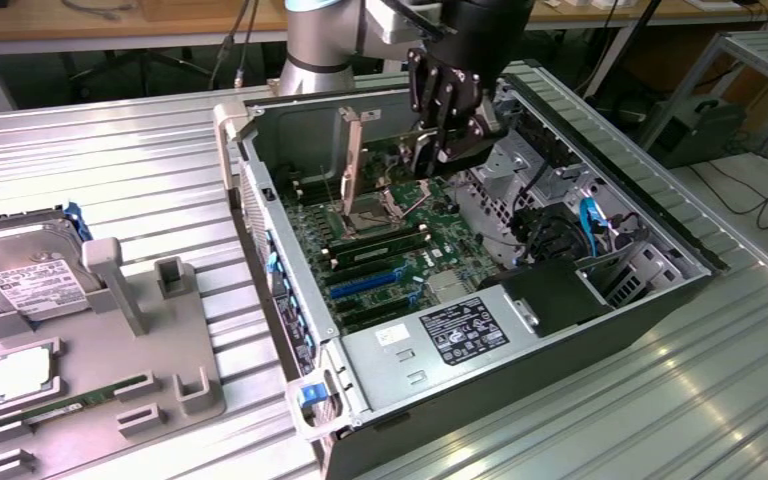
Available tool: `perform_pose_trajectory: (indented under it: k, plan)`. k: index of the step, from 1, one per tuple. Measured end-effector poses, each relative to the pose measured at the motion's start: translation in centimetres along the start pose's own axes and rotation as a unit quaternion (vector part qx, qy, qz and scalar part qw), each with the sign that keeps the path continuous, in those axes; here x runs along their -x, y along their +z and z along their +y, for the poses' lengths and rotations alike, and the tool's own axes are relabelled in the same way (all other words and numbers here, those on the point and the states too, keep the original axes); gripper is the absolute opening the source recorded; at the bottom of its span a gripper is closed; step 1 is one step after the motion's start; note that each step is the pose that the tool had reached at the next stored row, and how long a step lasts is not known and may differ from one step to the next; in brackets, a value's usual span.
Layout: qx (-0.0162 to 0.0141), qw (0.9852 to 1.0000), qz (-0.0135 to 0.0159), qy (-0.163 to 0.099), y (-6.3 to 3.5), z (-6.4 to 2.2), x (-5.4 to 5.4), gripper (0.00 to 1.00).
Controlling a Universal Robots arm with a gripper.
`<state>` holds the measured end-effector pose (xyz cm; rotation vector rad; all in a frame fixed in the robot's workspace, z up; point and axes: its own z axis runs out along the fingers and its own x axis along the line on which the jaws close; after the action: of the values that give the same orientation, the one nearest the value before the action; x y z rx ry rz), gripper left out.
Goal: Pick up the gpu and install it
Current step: 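Insert the gpu into the slot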
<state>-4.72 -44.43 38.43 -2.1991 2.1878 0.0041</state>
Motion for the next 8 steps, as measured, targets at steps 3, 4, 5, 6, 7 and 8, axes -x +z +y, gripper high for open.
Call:
perform_pose_trajectory:
  k: [3,4,5,6,7,8]
  plan:
    - [0.0,1.0,0.0,0.0,0.54,0.28,-0.01,0.28]
    - [0.0,1.0,0.0,0.0,0.67,0.33,-0.02,0.28]
    - [0.0,1.0,0.0,0.0,0.79,0.35,-0.02,0.28]
    - [0.0001,1.0,0.0,0.0,0.86,0.37,-0.02,0.28]
    - [0.0003,1.0,0.0001,0.0,0.91,0.4,-0.02,0.28]
    - [0.0007,1.0,0.0001,0.0,0.95,0.41,-0.02,0.28]
